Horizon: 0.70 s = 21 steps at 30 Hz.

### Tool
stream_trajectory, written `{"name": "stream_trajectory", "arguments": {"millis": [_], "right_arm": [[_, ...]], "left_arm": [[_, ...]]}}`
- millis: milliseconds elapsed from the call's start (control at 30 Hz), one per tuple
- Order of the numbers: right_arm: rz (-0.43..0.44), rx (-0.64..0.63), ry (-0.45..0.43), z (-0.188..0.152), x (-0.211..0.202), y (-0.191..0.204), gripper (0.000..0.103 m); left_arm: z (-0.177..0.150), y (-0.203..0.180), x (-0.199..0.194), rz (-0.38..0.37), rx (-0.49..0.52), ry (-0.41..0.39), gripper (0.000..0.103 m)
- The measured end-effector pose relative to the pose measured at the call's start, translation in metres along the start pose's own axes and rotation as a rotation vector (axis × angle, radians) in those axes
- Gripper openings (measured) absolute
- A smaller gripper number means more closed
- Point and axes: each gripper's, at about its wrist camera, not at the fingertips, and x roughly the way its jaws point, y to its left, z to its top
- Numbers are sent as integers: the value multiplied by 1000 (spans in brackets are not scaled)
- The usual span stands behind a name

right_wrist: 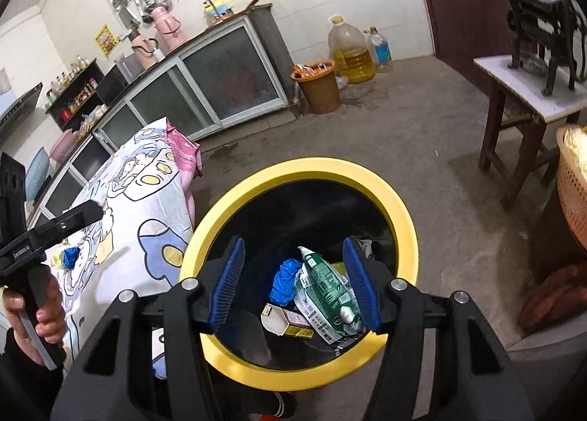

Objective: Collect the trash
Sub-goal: 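Carry the carton and sachet over the bin and open both tools, then move both open tools back toward the remaining trash on the table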

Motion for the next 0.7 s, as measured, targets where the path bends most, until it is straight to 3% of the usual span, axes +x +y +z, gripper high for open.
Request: {"name": "stream_trajectory", "arguments": {"millis": [167, 367, 500, 567, 700], "right_arm": [[48, -74, -3, 6, 3, 33, 54], [150, -184, 21, 12, 18, 90, 55], [278, -295, 55, 8, 36, 151, 55], [350, -361, 73, 6, 47, 187, 55], [446, -454, 112, 6, 70, 251, 55]], "left_arm": [[-15, 47, -57, 45, -26, -70, 85], [-53, 124, -138, 175, -39, -142, 87], [-85, 186, -188, 260, -78, -154, 89], [-96, 215, -207, 264, -117, -156, 89], [-111, 243, -223, 303, -141, -163, 89]]}}
